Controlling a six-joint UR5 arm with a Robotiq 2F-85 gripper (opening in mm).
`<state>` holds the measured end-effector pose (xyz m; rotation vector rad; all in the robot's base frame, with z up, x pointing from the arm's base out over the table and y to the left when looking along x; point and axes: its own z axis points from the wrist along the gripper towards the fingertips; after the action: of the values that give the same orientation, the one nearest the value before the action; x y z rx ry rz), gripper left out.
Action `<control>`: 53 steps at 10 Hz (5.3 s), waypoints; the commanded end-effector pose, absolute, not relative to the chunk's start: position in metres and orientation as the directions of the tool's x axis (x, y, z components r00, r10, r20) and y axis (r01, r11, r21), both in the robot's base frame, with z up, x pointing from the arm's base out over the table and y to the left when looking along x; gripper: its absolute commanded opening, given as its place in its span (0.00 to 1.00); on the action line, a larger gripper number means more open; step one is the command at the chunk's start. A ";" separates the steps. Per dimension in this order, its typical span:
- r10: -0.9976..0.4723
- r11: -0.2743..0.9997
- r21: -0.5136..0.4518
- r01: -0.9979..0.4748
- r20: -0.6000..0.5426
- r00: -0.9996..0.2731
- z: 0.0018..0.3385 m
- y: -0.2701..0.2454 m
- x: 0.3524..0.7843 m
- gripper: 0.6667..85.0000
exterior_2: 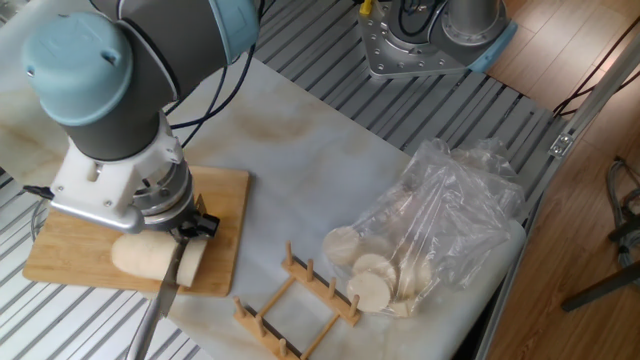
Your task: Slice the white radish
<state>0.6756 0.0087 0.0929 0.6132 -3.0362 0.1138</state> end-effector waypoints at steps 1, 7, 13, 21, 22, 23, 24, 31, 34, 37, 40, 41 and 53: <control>-0.386 0.918 -0.065 -0.391 0.075 -0.919 0.090 0.002 0.664 0.01; -0.381 0.914 -0.092 -0.395 0.141 -0.914 0.093 -0.011 0.643 0.01; -0.386 0.916 -0.064 -0.395 0.121 -0.914 0.097 0.005 0.660 0.01; -0.389 0.916 -0.060 -0.397 0.116 -0.914 0.102 -0.001 0.658 0.02; -0.389 0.916 -0.060 -0.397 0.116 -0.914 0.101 -0.002 0.657 0.02; -0.388 0.915 -0.066 -0.397 0.116 -0.914 0.101 -0.004 0.656 0.05; -0.394 0.913 -0.067 -0.403 0.117 -0.912 0.101 -0.005 0.656 0.11; -0.399 0.914 -0.037 -0.403 0.082 -0.913 0.101 0.004 0.666 0.14; -0.397 0.916 -0.034 -0.401 0.078 -0.914 0.105 0.010 0.676 0.14; -0.392 0.918 -0.040 -0.395 0.073 -0.917 0.109 0.014 0.690 0.14; -0.383 0.921 -0.047 -0.387 0.078 -0.921 0.102 0.011 0.686 0.07; -0.381 0.922 -0.046 -0.385 0.080 -0.921 0.101 0.010 0.683 0.06; -0.380 0.913 -0.078 -0.399 0.187 -0.906 0.096 -0.021 0.633 0.01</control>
<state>0.6428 -0.0164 0.0957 0.6031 -2.9330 0.1650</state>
